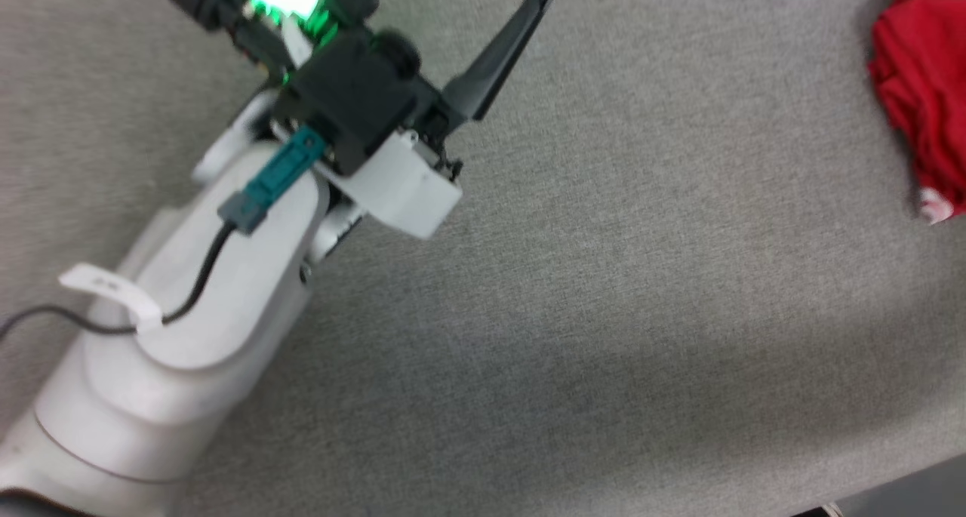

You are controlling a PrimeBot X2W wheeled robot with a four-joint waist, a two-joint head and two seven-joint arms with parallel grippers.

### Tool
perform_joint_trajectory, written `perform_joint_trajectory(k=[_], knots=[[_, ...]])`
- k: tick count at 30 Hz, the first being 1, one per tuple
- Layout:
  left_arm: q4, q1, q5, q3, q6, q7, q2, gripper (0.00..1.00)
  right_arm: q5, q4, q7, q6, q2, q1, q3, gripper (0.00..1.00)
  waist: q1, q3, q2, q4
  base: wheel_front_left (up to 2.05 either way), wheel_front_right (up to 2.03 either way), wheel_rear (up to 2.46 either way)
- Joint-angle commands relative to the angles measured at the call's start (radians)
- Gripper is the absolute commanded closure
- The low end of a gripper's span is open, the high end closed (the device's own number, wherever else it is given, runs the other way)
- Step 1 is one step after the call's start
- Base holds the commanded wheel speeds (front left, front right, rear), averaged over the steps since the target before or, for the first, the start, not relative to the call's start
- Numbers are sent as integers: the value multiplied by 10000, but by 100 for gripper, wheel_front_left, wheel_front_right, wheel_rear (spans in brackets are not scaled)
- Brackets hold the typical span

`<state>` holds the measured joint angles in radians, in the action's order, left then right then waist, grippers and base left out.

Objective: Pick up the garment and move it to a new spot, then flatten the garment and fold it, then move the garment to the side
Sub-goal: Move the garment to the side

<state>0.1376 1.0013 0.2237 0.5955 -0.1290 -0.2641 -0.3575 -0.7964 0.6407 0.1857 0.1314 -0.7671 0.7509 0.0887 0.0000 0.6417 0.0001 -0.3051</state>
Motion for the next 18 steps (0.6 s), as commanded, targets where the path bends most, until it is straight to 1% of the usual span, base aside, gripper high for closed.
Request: perform_joint_trajectory(k=[1, 5, 9, 11, 13, 18], knots=[[109, 242, 67, 100, -23, 4, -112, 0, 143, 268, -232, -17, 144, 426, 112, 100, 0, 638, -1, -415, 0, 0, 0], [289, 806, 168, 479, -23, 4, -196, 0, 672, 1573, -878, -18, 322, 1453, 641, 100, 0, 818, -1, -455, 0, 0, 0], [375, 1084, 241, 673, -23, 4, -289, 0, 1288, 2982, -1670, -18, 396, 2265, 851, 100, 0, 872, -1, -363, 0, 0, 0], [378, 1133, 271, 704, -23, 4, -324, 0, 1400, 3592, -1995, -17, 643, 2549, 896, 100, 0, 843, -1, -304, 0, 0, 0], [405, 1086, 310, 676, -23, 4, -384, 0, 1397, 4033, -2199, -17, 848, 2735, 1001, 100, 0, 798, -1, -270, 0, 0, 0], [408, 862, 320, 651, -23, 4, -475, 0, 1415, 4843, -2794, -17, 983, 3000, 1243, 100, 0, 713, -1, -246, 0, 0, 0]])
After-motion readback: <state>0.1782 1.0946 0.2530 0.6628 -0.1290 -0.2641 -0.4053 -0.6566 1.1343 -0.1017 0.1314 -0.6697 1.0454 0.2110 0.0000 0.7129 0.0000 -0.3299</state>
